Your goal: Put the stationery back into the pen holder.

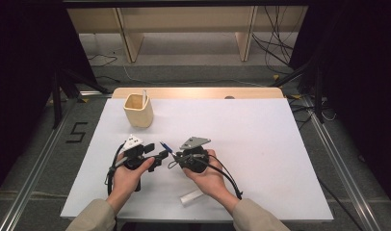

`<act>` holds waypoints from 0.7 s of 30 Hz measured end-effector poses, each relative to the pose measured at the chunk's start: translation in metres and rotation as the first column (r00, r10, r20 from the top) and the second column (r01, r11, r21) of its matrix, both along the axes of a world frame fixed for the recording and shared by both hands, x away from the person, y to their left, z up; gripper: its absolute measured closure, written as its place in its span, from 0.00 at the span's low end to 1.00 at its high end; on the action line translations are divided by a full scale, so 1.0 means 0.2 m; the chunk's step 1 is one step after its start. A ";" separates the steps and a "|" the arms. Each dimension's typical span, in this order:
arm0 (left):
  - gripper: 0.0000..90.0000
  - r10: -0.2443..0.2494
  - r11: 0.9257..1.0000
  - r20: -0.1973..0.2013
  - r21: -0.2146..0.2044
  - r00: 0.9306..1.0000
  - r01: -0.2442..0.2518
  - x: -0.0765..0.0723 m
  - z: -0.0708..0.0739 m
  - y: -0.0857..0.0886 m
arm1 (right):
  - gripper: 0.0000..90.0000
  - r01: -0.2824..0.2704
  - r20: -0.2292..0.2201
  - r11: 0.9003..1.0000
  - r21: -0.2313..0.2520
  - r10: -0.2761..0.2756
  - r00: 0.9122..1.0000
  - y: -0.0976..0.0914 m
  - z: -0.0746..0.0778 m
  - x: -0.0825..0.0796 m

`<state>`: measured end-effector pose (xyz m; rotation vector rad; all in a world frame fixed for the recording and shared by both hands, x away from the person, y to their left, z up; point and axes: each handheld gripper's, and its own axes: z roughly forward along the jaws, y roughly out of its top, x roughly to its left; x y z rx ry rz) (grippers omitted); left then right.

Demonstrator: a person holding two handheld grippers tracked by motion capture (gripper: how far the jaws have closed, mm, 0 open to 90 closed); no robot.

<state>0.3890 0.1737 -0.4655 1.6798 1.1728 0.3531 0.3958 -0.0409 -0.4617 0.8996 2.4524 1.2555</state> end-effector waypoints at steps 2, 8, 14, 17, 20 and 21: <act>0.35 0.001 1.000 -0.006 -0.015 1.000 -0.001 0.01 0.00 0.00 | 0.89 0.000 0.000 1.000 0.004 0.000 1.000 0.00 0.00 0.00; 0.39 0.014 0.998 -0.031 -0.063 0.999 -0.016 0.02 -0.01 0.01 | 0.89 -0.004 0.010 1.000 0.009 0.003 1.000 0.01 0.00 -0.01; 0.42 0.018 0.996 -0.041 -0.087 0.999 -0.021 0.03 -0.01 0.00 | 0.89 -0.007 0.016 1.000 0.009 0.007 1.000 0.02 0.00 -0.01; 0.44 0.011 0.996 -0.043 -0.088 0.999 -0.015 0.04 -0.01 0.00 | 0.89 -0.008 0.020 1.000 0.010 0.008 1.000 0.02 0.00 -0.01; 0.46 0.013 0.996 -0.042 -0.085 0.999 -0.016 0.04 -0.01 -0.01 | 0.89 -0.010 0.022 1.000 0.010 0.010 1.000 0.02 0.00 -0.01; 0.46 0.014 0.996 -0.041 -0.084 0.999 -0.017 0.04 -0.01 -0.01 | 0.89 -0.010 0.022 1.000 0.010 0.010 1.000 0.02 0.00 -0.01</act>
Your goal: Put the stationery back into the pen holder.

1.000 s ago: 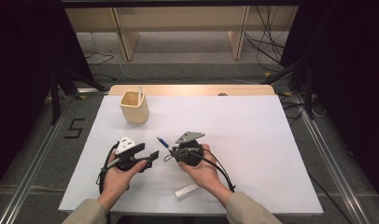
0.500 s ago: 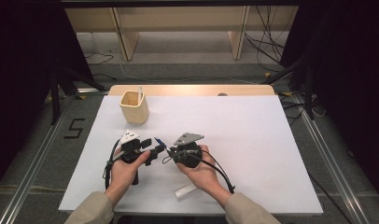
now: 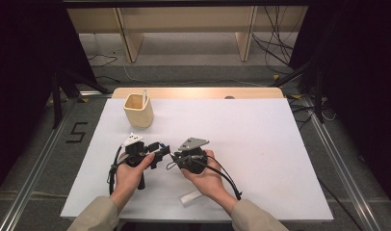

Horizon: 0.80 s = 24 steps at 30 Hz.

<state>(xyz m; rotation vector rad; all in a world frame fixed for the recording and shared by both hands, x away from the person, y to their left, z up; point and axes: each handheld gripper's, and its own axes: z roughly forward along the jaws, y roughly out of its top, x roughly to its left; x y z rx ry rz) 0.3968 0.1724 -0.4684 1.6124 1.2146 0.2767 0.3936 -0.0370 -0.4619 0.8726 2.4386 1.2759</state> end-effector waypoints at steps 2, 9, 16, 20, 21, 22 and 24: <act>0.46 0.007 1.000 0.005 -0.003 1.000 -0.006 0.00 0.00 0.00 | 0.89 0.000 0.001 1.000 0.000 0.000 1.000 0.00 0.00 0.00; 0.47 0.010 1.000 -0.001 -0.006 1.000 -0.010 0.01 0.00 0.00 | 0.89 0.002 0.004 1.000 0.002 -0.002 1.000 0.00 0.00 0.00; 0.48 0.016 0.999 -0.005 -0.030 1.000 -0.017 0.01 0.00 0.00 | 0.89 0.004 0.006 1.000 0.008 -0.004 1.000 0.01 0.00 -0.01; 0.48 0.017 0.999 -0.007 -0.033 1.000 -0.017 0.01 0.00 0.00 | 0.89 0.003 0.012 1.000 0.010 -0.004 1.000 0.01 0.01 -0.01; 0.49 0.017 0.999 -0.009 -0.033 1.000 -0.017 0.01 0.00 0.00 | 0.89 0.002 0.014 1.000 0.011 -0.002 1.000 0.01 0.00 -0.01; 0.49 0.016 0.999 -0.009 -0.034 1.000 -0.017 0.01 0.00 0.00 | 0.89 0.002 0.016 1.000 0.012 -0.002 1.000 0.01 0.00 -0.01; 0.49 0.017 0.999 -0.007 -0.037 1.000 -0.017 0.01 0.00 0.00 | 0.89 -0.001 0.016 1.000 0.008 0.001 1.000 0.01 0.00 -0.01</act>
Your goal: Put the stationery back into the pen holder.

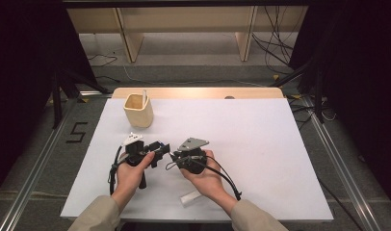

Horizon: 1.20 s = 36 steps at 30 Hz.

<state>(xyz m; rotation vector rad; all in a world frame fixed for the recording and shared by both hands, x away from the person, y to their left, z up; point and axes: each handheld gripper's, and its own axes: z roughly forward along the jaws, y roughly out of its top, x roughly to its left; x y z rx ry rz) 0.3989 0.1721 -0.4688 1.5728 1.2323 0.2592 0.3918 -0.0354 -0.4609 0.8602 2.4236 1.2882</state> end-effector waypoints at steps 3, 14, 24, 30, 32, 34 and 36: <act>0.50 -0.001 1.000 -0.006 -0.009 1.000 0.001 0.00 0.00 0.00 | 0.89 -0.004 0.006 1.000 0.003 0.004 1.000 0.00 0.00 0.00; 0.62 -0.006 0.999 0.001 -0.047 1.000 0.007 0.00 0.00 0.00 | 0.89 -0.004 0.014 1.000 0.012 0.004 1.000 0.01 0.00 -0.01; 0.87 -0.051 0.985 0.061 -0.160 0.997 0.060 -0.03 0.05 -0.01 | 0.89 -0.004 0.026 1.000 0.018 0.003 1.000 0.01 0.00 0.00; 0.88 -0.037 0.992 0.128 -0.112 0.991 0.051 -0.05 0.10 0.00 | 0.92 -0.008 0.050 0.999 0.046 0.006 0.999 -0.01 0.03 0.00; 0.88 -0.037 0.992 0.138 -0.115 0.990 0.053 -0.05 0.11 0.00 | 0.89 -0.009 0.049 0.999 0.047 0.007 0.999 -0.01 0.03 0.00; 0.88 -0.030 0.991 0.146 -0.124 0.989 0.048 -0.05 0.12 0.00 | 0.86 -0.009 0.051 0.999 0.052 0.006 0.999 -0.01 0.03 -0.01; 0.88 -0.026 0.991 0.155 -0.123 0.988 0.045 -0.05 0.14 0.01 | 0.83 -0.005 0.059 0.998 0.062 0.002 0.998 -0.01 0.04 -0.01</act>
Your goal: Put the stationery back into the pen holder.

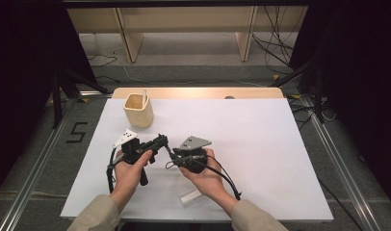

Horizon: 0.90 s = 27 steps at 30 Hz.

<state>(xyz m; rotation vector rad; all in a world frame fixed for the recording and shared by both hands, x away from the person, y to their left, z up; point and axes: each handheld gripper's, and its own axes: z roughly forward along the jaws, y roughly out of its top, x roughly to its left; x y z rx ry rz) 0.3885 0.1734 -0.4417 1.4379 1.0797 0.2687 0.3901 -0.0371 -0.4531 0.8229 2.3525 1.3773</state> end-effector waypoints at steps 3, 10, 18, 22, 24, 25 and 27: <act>0.88 0.006 1.000 0.010 0.003 1.000 -0.006 0.00 0.01 0.01 | 0.75 0.014 -0.002 1.000 0.006 -0.014 1.000 -0.01 0.00 0.00; 0.88 0.023 1.000 0.041 0.018 0.999 -0.023 0.01 0.04 0.03 | 0.63 0.029 -0.005 1.000 0.000 -0.029 1.000 -0.02 0.00 0.01; 0.88 0.054 0.995 0.101 0.077 0.993 -0.062 0.01 0.08 0.05 | 0.48 0.058 -0.032 0.998 -0.003 -0.058 0.998 -0.04 0.00 0.03; 0.88 0.072 0.990 0.125 0.108 0.989 -0.086 0.02 0.10 0.06 | 0.44 0.064 -0.048 0.998 -0.009 -0.065 0.997 -0.06 0.00 0.03; 0.88 0.079 0.988 0.136 0.122 0.988 -0.096 0.02 0.10 0.06 | 0.42 0.063 -0.060 0.998 -0.014 -0.063 0.996 -0.06 0.00 0.04; 0.88 0.082 0.986 0.146 0.130 0.986 -0.101 0.03 0.11 0.07 | 0.41 0.064 -0.063 0.998 -0.019 -0.065 0.996 -0.07 0.00 0.04; 0.88 0.088 0.985 0.154 0.133 0.984 -0.109 0.04 0.12 0.08 | 0.40 0.063 -0.066 0.998 -0.020 -0.064 0.996 -0.07 -0.01 0.04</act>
